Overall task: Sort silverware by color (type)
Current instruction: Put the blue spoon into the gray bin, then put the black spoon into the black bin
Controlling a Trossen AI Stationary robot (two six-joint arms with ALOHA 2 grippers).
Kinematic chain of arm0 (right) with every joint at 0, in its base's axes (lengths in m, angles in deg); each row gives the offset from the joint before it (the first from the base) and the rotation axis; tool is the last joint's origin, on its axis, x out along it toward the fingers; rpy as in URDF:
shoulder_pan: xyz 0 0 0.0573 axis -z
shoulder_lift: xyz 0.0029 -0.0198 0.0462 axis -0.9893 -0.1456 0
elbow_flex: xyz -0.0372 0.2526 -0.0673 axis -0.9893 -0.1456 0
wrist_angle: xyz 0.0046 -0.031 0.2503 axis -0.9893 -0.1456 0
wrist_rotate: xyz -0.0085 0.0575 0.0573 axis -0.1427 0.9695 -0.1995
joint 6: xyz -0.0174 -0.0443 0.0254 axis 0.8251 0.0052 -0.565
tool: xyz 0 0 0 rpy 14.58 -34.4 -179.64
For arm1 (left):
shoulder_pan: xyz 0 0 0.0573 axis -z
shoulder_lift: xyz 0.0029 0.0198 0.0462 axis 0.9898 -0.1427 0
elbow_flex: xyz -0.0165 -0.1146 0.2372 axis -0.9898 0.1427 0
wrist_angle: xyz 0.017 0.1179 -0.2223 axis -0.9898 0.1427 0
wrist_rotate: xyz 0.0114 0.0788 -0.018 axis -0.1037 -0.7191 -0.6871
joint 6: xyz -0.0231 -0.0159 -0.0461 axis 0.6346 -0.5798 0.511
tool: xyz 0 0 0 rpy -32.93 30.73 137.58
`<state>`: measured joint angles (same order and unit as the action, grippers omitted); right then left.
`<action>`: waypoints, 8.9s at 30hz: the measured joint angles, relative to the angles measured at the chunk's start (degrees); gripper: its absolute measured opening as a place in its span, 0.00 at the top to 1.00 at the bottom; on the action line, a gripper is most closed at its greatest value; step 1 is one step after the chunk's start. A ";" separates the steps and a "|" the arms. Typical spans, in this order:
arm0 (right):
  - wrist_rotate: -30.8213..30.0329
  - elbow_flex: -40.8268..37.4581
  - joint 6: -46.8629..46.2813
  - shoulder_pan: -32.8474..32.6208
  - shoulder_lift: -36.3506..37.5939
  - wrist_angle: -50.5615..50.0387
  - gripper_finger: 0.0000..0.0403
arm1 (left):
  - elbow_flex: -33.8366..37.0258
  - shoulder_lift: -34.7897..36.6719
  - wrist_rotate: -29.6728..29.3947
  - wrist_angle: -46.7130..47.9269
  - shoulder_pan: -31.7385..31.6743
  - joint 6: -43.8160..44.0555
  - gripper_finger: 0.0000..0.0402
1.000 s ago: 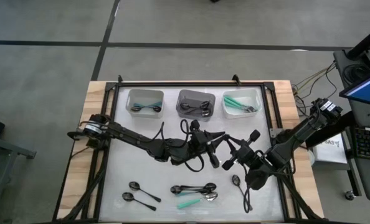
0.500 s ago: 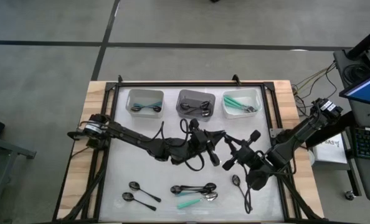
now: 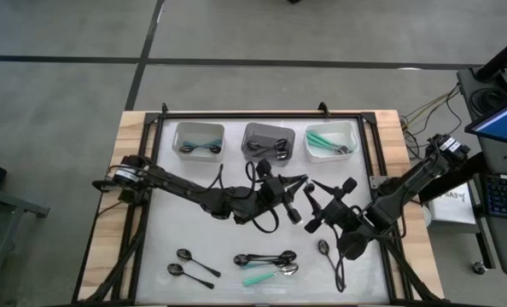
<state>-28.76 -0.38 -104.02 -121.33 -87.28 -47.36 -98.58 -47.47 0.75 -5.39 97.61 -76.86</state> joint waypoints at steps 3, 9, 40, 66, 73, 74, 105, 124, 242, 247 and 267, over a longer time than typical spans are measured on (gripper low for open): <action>-0.82 0.01 -0.36 0.11 0.64 -2.35 0.57 | 0.00 0.18 -1.86 0.51 -0.32 -3.26 1.00; -1.40 -0.01 -0.38 0.11 2.70 -3.20 0.57 | -0.04 0.71 -19.99 12.10 -3.28 -12.24 1.00; 6.08 -0.82 -11.68 3.54 3.34 -8.72 0.59 | -1.05 11.23 -12.62 96.79 -29.34 8.09 1.00; 9.05 -0.89 -12.88 3.50 3.32 -11.96 0.59 | 9.83 11.04 -0.84 99.37 -39.93 12.07 1.00; 9.07 -0.89 -13.09 3.50 3.32 -11.94 0.59 | 11.95 11.04 1.60 99.12 -39.93 12.31 0.97; 9.07 -0.89 -13.44 3.50 3.32 -11.94 0.59 | 12.01 11.04 1.60 98.67 -39.93 12.29 0.96; 52.36 -0.89 -29.56 3.48 3.31 -25.12 0.59 | -7.28 11.04 24.29 86.30 -20.30 29.61 0.68; 78.80 -5.20 -61.14 -10.43 -8.71 -22.89 0.59 | -7.02 10.34 -0.01 78.52 1.41 46.45 0.68; 85.53 21.48 5.11 52.71 -14.48 -24.54 0.67 | -5.50 9.34 4.36 80.03 16.07 50.89 0.68; 85.09 20.36 2.06 43.28 -10.07 -28.22 0.69 | -2.43 9.27 11.11 78.52 17.08 54.44 0.68; 72.26 19.73 -16.41 6.62 -8.47 -29.33 0.70 | 13.37 9.27 21.62 52.69 19.02 45.56 0.68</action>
<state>43.51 19.35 -120.42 -114.71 -95.76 -76.69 -85.22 -38.19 22.37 47.30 116.62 -31.30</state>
